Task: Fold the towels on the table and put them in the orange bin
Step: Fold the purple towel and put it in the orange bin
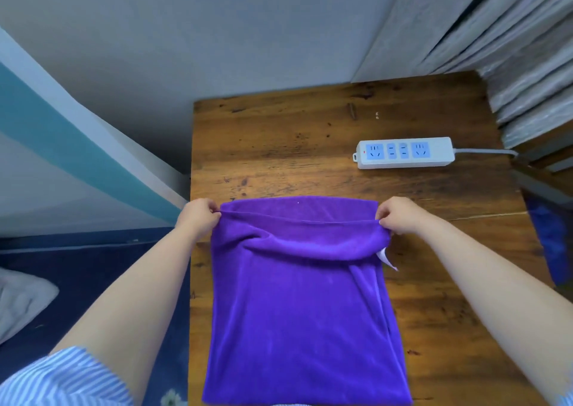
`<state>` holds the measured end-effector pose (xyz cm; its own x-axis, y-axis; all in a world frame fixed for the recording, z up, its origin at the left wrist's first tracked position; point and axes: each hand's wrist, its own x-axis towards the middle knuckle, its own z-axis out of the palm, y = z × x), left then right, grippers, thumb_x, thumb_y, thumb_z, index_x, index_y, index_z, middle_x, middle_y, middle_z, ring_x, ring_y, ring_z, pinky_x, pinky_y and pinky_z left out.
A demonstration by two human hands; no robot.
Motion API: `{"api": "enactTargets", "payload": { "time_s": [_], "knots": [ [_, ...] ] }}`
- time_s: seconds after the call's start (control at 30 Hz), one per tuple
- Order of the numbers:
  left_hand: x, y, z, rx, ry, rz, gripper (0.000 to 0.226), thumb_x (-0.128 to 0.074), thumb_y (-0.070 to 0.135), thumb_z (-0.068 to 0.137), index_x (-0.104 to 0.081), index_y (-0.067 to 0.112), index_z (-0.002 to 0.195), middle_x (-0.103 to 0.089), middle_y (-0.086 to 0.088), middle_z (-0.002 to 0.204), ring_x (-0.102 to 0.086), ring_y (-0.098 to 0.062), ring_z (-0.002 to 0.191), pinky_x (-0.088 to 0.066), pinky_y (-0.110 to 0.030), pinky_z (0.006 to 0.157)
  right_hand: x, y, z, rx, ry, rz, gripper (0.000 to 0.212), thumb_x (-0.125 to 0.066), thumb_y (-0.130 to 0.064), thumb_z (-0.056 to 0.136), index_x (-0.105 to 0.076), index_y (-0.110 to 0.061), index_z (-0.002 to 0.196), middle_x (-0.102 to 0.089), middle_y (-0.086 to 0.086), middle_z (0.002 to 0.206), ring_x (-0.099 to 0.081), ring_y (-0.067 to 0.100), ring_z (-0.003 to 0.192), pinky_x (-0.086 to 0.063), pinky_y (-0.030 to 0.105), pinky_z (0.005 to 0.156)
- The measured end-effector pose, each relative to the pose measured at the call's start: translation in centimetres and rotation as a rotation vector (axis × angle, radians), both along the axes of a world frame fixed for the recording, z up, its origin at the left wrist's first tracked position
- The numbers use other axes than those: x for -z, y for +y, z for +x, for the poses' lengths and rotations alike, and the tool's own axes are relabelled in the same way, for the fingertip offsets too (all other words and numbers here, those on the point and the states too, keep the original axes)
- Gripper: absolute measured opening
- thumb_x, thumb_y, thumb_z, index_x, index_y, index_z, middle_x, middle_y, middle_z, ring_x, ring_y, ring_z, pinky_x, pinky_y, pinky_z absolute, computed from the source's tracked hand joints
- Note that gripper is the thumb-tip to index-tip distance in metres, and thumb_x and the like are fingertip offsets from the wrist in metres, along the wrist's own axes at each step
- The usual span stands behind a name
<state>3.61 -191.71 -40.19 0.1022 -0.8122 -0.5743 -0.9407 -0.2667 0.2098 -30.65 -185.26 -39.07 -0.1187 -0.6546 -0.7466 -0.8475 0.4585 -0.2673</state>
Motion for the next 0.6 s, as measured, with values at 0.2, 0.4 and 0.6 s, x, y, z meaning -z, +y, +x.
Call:
{"api": "enactTargets", "payload": {
  "time_s": [0.2, 0.4, 0.6],
  "knots": [
    [1.8, 0.3, -2.3, -0.017, -0.086, -0.132, 0.019, -0.047, 0.017, 0.092, -0.06, 0.007, 0.101, -0.062, -0.019, 0.11, -0.056, -0.036, 0.102, -0.045, -0.036, 0.079, 1.7, 0.4, 0.5, 0.044, 0.2, -0.273, 0.022, -0.048, -0.005, 0.087, -0.068, -0.005, 0.096, -0.062, 0.015, 0.11, -0.057, 0.03, 0.102, -0.046, 0.032, 0.084],
    [2.6, -0.2, -2.9, -0.05, -0.047, -0.071, 0.016, -0.049, 0.017, 0.09, -0.06, 0.007, 0.097, -0.055, -0.017, 0.112, -0.054, -0.033, 0.101, -0.042, -0.034, 0.08, 3.2, 0.2, 1.4, 0.169, 0.162, -0.311, 0.02, -0.051, -0.003, 0.087, -0.068, -0.001, 0.098, -0.052, 0.014, 0.118, -0.053, 0.028, 0.105, -0.034, 0.02, 0.077],
    [2.8, -1.0, -2.7, -0.191, 0.109, 0.02, 0.029, -0.053, 0.009, 0.084, -0.044, 0.017, 0.058, -0.054, -0.005, 0.073, -0.049, -0.023, 0.076, -0.036, -0.029, 0.065, 3.3, -1.1, 2.3, 0.131, 0.118, -0.274, 0.018, -0.055, -0.002, 0.083, -0.07, -0.001, 0.093, -0.055, 0.017, 0.113, -0.054, 0.03, 0.104, -0.04, 0.025, 0.082]
  ]
}}
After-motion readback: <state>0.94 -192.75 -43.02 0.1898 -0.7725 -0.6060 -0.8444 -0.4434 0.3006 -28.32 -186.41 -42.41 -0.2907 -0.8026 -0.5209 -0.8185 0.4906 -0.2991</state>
